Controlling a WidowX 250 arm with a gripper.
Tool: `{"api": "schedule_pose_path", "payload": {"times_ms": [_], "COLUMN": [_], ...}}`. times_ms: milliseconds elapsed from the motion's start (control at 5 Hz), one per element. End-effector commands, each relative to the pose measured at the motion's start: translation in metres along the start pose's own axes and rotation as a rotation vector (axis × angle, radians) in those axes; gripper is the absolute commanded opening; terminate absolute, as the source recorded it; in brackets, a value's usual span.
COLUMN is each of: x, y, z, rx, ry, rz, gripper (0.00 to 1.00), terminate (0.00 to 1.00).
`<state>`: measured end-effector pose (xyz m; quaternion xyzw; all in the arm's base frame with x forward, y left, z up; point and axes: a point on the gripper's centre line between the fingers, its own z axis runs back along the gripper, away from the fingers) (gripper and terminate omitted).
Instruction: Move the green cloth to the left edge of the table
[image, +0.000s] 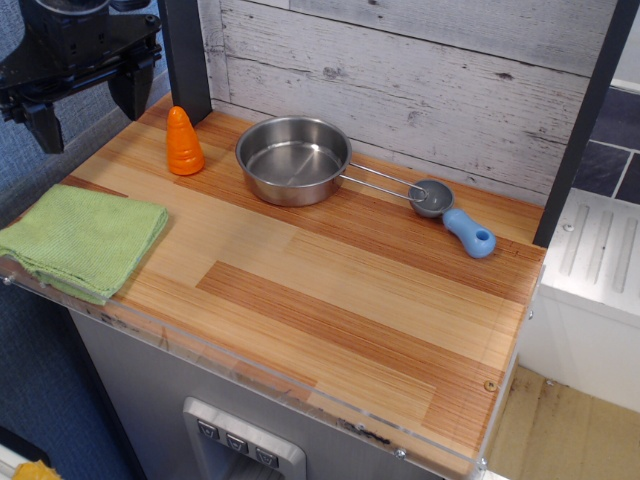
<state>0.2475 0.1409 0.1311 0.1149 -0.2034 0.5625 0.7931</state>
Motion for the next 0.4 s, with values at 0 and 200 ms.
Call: {"api": "schedule_pose_path", "payload": {"times_ms": [0, 200], "x": [0.0065, 0.0065], "y": [0.0003, 0.0003], "z": [0.0111, 0.0111], "rx": [-0.026, -0.026], "ry": [-0.032, -0.032], "rz": [0.017, 0.017], "gripper": [1.00, 1.00], "terminate": [0.00, 1.00]}}
